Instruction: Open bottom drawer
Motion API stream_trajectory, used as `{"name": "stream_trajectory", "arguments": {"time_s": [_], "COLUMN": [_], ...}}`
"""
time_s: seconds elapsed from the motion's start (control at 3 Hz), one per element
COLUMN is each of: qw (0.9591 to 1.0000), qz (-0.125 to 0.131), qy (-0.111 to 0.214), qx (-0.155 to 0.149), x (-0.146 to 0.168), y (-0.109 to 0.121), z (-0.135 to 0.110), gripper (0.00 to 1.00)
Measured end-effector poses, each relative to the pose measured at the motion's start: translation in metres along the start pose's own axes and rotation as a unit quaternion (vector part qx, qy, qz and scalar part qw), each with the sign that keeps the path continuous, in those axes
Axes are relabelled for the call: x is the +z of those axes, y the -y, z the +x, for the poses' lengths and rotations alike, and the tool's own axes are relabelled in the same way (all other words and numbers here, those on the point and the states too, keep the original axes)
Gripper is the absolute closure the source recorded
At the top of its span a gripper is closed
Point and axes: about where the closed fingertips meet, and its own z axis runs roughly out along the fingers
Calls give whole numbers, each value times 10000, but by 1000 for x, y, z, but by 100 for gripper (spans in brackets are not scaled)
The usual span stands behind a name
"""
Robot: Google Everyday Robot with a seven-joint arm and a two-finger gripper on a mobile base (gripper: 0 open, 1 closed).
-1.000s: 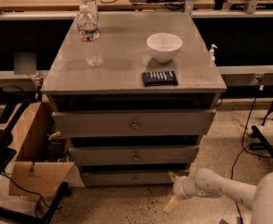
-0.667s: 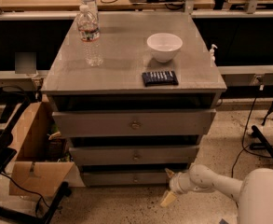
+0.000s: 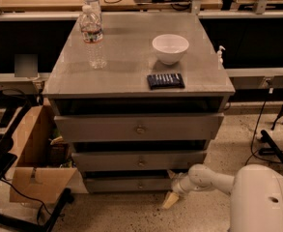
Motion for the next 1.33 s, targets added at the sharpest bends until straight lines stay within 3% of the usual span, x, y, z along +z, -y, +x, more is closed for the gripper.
{"name": "stream_trajectory", "arguments": {"time_s": [0.33,1.0,1.33], "qw": [9999,9990,9990], "qz": [-84,-170,-174], "qy": [-127,-387,-377], "qx": [-74,-161,-137], "x": [19,39,35], "y": [5,9,5], "z": [-2,-4,-5], "gripper": [16,63,94]}}
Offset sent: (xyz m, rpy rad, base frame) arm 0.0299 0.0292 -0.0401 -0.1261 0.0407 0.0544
